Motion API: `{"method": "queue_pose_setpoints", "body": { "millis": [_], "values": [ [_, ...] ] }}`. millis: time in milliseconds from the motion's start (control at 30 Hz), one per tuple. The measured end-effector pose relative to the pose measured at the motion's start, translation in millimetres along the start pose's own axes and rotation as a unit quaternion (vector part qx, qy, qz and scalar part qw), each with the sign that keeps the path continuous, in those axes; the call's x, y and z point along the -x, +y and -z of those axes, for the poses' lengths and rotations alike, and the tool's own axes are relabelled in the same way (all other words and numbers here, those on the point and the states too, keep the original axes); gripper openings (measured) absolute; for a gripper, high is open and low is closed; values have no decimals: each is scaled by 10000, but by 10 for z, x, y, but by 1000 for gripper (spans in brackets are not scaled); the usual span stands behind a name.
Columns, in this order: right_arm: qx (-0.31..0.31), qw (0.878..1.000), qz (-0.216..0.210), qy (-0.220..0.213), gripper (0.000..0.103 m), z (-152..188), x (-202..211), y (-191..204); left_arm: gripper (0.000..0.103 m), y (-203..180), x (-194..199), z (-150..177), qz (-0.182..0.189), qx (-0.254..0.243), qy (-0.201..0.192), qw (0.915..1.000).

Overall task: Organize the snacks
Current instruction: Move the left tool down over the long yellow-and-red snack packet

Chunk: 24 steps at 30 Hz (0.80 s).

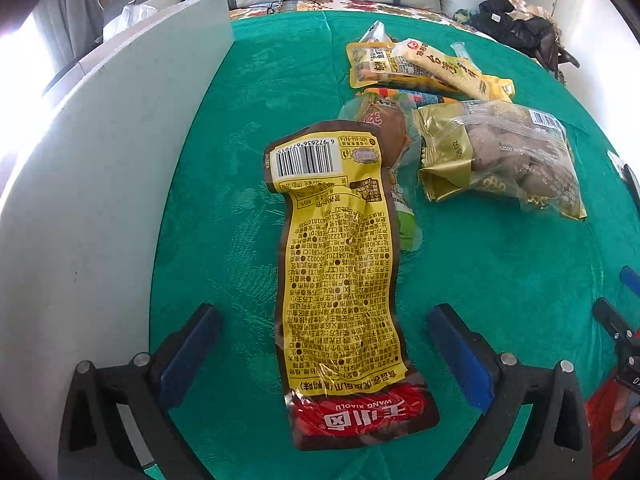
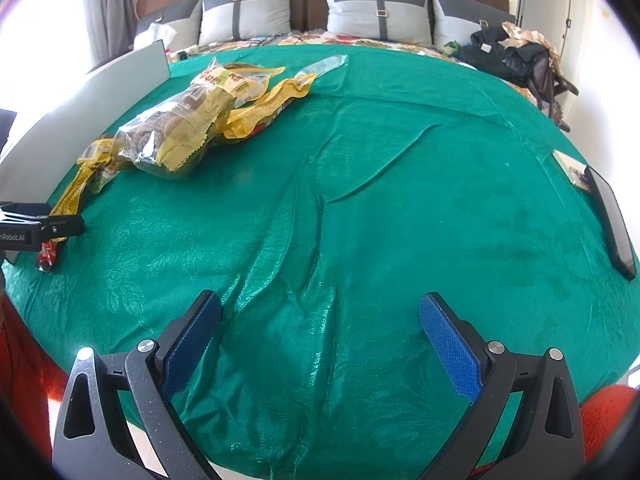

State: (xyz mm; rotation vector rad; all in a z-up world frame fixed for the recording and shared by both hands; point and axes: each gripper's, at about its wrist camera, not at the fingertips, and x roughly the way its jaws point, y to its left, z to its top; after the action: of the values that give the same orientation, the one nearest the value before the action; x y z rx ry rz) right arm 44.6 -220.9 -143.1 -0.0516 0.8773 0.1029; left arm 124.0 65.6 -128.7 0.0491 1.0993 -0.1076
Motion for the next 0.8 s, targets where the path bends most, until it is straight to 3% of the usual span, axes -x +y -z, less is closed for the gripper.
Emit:
{"method": "queue_pose_setpoints", "body": {
  "millis": [333, 800],
  "values": [
    [-3, 10000, 10, -63, 101, 21, 13, 0, 103, 3, 49, 82, 12, -43, -277, 9996],
    [-8, 10000, 8, -69, 101, 28, 22, -1, 103, 14, -3, -46, 31, -57, -153, 9999]
  ]
}}
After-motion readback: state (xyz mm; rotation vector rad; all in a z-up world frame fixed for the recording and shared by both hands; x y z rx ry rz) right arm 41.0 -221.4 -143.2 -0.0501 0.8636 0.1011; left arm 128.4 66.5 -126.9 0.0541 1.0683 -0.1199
